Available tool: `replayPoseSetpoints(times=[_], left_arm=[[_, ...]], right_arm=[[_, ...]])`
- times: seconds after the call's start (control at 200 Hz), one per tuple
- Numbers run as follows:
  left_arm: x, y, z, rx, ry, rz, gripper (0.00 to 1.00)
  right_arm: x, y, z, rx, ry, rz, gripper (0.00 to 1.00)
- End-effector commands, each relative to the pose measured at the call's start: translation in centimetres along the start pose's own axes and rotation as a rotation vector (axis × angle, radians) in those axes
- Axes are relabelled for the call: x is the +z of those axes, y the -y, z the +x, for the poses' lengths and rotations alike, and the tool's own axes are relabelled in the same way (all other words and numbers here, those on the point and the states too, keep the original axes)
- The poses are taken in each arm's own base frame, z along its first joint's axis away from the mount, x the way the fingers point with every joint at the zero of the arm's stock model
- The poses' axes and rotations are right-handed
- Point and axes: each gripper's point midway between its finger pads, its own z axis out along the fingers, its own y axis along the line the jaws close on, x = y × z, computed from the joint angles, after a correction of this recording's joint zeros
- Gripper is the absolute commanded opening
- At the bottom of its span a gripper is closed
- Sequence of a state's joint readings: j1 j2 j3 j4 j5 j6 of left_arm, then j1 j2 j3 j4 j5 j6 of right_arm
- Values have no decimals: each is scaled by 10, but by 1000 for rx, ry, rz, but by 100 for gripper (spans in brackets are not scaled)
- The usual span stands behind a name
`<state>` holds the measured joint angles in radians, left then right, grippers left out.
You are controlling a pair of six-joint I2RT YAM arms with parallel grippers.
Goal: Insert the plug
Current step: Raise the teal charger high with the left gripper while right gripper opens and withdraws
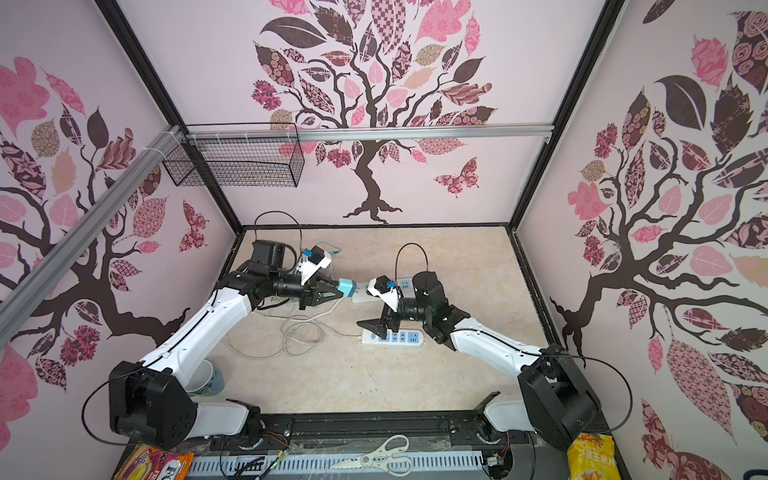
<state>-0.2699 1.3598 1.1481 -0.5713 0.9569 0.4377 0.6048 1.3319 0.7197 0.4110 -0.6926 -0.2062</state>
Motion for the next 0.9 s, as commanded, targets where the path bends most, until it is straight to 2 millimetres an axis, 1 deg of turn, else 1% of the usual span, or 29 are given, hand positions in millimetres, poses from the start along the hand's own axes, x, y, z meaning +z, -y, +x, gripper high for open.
replayPoseSetpoints(times=[0.0, 0.045, 0.08, 0.185, 0.305, 0.36, 0.395, 0.5, 0.58, 0.655, 0.74, 0.79, 0.805, 0.815, 0.83, 0.895], left_arm=[[-27, -18, -56, -25, 105, -210, 0], [-37, -25, -69, -47, 147, -285, 0], [-47, -28, -80, -52, 177, -345, 0], [-79, -35, -112, -54, 266, -508, 0], [-119, -39, -144, -95, 377, -676, 0], [-138, -45, -155, -143, 422, -760, 0], [-149, -48, -160, -172, 437, -810, 0], [-172, -50, -175, -197, 462, -900, 0], [-191, -49, -187, -196, 480, -969, 0], [-212, -43, -204, -186, 515, -1024, 0], [-232, -26, -227, -172, 569, -1031, 0], [-239, -14, -239, -173, 600, -1004, 0], [-237, -13, -240, -177, 599, -990, 0], [-243, -6, -247, -168, 620, -982, 0], [-244, -2, -252, -165, 632, -966, 0], [-244, 10, -262, -162, 652, -908, 0]], right_arm=[[9, 30, -26, 53, 92, 125, 100], [17, 38, -29, 99, 112, 151, 100], [26, 39, -30, 117, 115, 156, 100], [51, 35, -32, 118, 133, 170, 100], [66, 35, -42, 196, 230, 137, 100], [73, 35, -45, 210, 271, 118, 100], [80, 32, -44, 204, 276, 101, 100], [107, 30, -40, 184, 256, 78, 100], [123, 32, -37, 186, 254, 78, 100], [135, 33, -32, 197, 245, 74, 100], [145, 31, -31, 199, 236, 50, 100], [149, 29, -31, 196, 236, 38, 100], [150, 29, -30, 196, 234, 35, 100], [150, 29, -31, 194, 235, 33, 100], [151, 29, -32, 190, 237, 29, 100], [154, 26, -33, 182, 236, 9, 100]])
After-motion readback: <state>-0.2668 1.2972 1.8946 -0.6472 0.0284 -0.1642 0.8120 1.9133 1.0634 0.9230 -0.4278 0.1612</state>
